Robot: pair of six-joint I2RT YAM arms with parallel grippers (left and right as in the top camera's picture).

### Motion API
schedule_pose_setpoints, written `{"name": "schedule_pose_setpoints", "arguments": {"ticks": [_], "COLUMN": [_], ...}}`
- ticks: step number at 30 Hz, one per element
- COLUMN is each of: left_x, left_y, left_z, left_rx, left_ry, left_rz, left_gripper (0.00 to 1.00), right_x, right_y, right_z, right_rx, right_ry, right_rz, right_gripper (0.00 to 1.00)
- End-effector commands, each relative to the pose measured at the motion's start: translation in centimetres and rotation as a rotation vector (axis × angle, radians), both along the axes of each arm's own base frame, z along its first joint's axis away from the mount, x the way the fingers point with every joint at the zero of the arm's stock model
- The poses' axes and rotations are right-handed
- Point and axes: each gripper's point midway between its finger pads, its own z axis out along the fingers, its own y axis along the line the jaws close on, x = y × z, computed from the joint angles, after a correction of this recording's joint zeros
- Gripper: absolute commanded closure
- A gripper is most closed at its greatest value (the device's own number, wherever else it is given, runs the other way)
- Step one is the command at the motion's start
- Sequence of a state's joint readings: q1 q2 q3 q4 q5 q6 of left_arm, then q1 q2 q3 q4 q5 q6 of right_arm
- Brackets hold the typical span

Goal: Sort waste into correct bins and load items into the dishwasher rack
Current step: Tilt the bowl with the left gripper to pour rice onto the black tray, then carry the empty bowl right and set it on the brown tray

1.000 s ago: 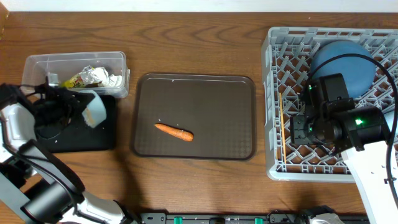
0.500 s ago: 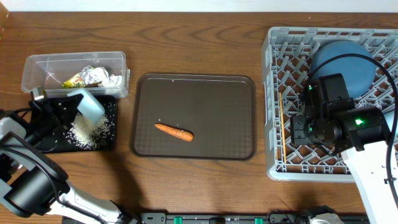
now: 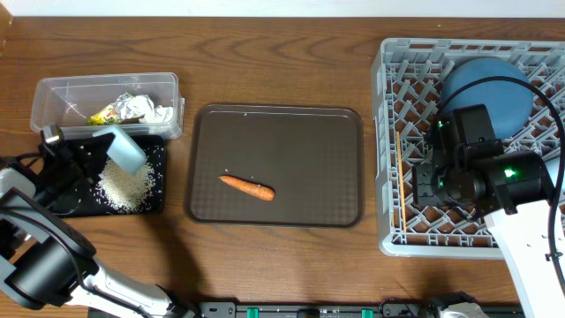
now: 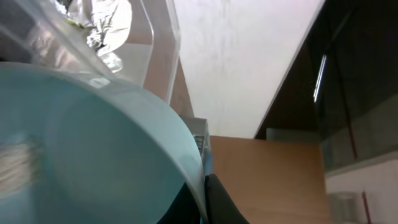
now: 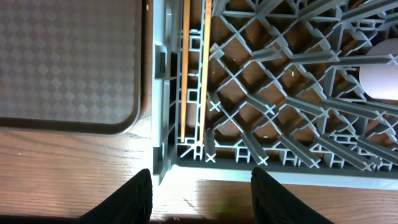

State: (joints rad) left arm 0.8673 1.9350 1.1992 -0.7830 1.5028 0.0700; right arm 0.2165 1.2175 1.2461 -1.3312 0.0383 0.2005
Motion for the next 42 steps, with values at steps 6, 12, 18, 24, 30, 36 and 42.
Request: {"name": "schedule_pose_setpoints", "arguments": {"ticks": [6, 12, 18, 24, 30, 36, 42], "left_x": [-0.2, -0.6, -0.7, -0.7, -0.8, -1.6, -1.7], "left_y": [0.8, 1.0, 1.1, 1.2, 0.8, -0.6, -3.8], "left_z": [0.2, -0.3, -0.1, 0.8, 1.0, 2.4, 5.3], "left_rx": [-0.087, -0.099, -0.117, -0.156, -0.149, -0.116, -0.003], "left_ry": [0.030, 0.083, 0.085, 0.054, 0.032, 0.004, -0.030], "left_rz": [0.034, 0.048, 0.052, 0.056, 0.047, 0.030, -0.048], "left_gripper": [0.94, 0.94, 0.94, 0.94, 0.94, 0.94, 0.94], "right_x": [-0.1, -0.1, -0.1, -0.2, -0.1, -0.1, -0.1], "right_y": [-0.5, -0.5, -0.5, -0.5, -0.5, -0.6, -0.7], "right_z": [-0.2, -0.2, -0.2, -0.3, -0.2, -0.2, -0.2], "right_rx": [-0.011, -0.011, -0.011, -0.013, -0.012, -0.015, -0.018], "right_ry": [0.010, 0.010, 0.010, 0.015, 0.013, 0.012, 0.012], "right_rz": [-0.020, -0.020, -0.020, -0.020, -0.020, -0.021, -0.026], "right_gripper": [0.50, 0.50, 0.50, 0.50, 0.50, 0.50, 0.50]}}
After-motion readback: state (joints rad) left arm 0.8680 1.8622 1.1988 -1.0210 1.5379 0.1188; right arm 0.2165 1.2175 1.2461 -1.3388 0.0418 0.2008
